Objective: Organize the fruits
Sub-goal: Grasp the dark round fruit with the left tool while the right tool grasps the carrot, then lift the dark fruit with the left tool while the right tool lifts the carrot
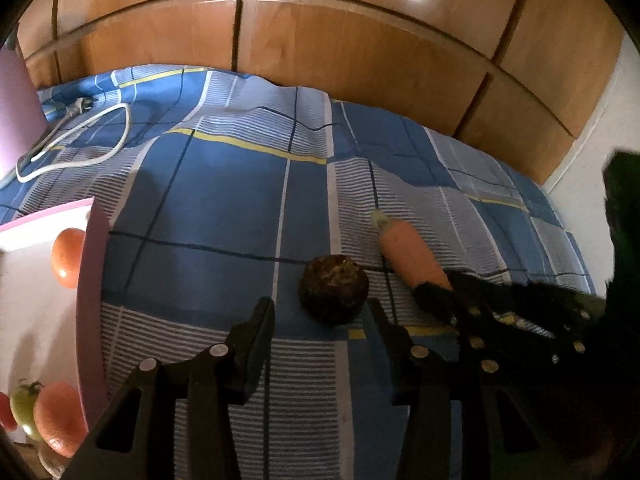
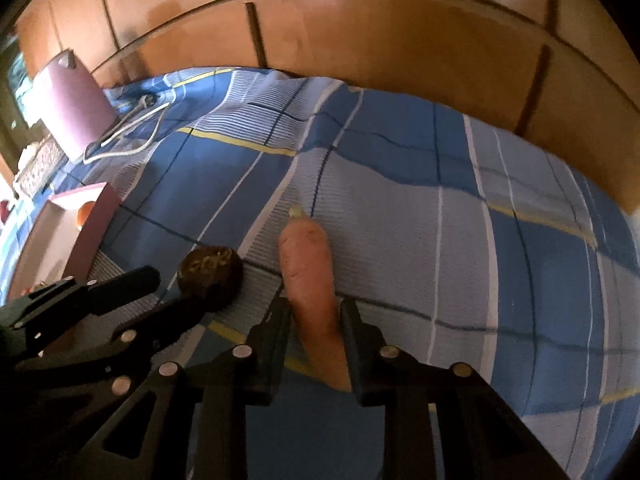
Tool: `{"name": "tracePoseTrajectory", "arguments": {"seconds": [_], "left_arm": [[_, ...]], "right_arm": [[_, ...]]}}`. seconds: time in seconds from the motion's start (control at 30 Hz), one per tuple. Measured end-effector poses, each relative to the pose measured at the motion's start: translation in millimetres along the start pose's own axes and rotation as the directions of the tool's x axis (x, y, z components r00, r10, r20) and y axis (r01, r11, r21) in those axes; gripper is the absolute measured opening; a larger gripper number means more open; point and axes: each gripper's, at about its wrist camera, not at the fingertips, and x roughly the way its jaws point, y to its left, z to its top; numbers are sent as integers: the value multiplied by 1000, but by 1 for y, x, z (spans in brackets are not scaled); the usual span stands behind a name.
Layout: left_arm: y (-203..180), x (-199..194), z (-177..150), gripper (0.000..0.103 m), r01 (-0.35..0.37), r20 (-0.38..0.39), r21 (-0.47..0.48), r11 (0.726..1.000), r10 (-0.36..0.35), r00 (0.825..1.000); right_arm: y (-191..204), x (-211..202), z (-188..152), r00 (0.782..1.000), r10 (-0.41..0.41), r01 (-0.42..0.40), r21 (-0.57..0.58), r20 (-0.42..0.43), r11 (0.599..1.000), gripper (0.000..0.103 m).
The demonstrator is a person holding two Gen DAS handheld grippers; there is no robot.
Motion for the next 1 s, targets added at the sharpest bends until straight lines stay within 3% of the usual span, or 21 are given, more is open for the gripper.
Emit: {"name": "tracePoseTrajectory", "arguments": {"seconds": [0.3,0.4,0.5,0.67,0.8,1.0], "left_arm": [[-7,11,12,56,5,15,29,1000,-5,1000],[-7,20,14,54,6,5,36,999,-6,1000],[-5,28,13,42,38,-15,35,999,-37,999],[-6,25,9,41,49,1,48,998,-49,999],[-8,16,2,41,27,6,71,997,-28,1000],[-5,-6,-20,41,-29,2,55,998,29,1000]], "right_arm": [[-10,-15,-18,1000,-14,13,102,5,995,26],[-11,-16,-21,1000,1,-2,114,12,993,26],[-15,-16,-21,1000,21,-22,133,14,991,30],[-19,-12,-18,999,35,-37,133,16,990,32],[-15,-13,-17,999,38,-40,110,26,993,26],[-15,-22,-22,999,34,-36,124,22,992,25]]}}
